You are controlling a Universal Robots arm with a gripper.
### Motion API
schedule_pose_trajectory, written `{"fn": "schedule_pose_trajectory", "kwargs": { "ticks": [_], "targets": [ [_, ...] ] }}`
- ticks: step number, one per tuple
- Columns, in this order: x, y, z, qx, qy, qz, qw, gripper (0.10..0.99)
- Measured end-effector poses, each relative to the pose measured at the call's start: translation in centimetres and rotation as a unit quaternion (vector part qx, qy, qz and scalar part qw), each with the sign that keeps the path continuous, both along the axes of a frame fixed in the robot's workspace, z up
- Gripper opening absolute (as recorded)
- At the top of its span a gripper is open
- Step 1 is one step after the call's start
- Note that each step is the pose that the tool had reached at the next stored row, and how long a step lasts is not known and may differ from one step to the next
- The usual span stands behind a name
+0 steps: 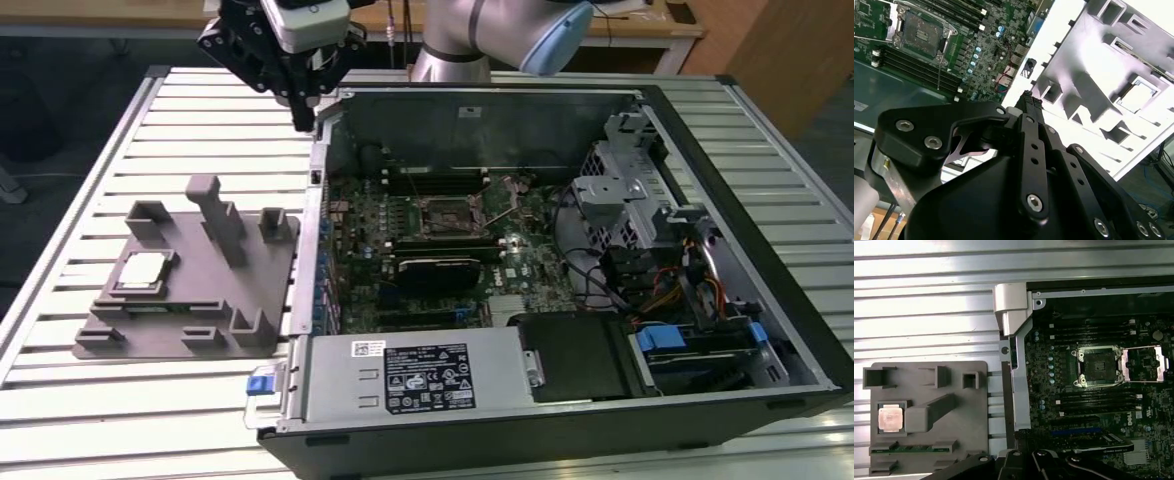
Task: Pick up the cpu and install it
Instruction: 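Reach for the cpu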
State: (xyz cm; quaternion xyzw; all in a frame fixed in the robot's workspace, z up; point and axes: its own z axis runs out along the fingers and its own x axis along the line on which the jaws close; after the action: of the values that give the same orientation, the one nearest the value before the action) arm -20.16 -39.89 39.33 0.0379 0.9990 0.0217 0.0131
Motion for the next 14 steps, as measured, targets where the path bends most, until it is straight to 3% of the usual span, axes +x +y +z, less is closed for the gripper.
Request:
{"fn": "schedule_pose_trajectory", "kwargs": {
  "ticks": [14],
  "targets": [
    [-1.41,0.00,0.00,0.0001,0.0000,0.000,1.0000,0.106]
  ]
}}
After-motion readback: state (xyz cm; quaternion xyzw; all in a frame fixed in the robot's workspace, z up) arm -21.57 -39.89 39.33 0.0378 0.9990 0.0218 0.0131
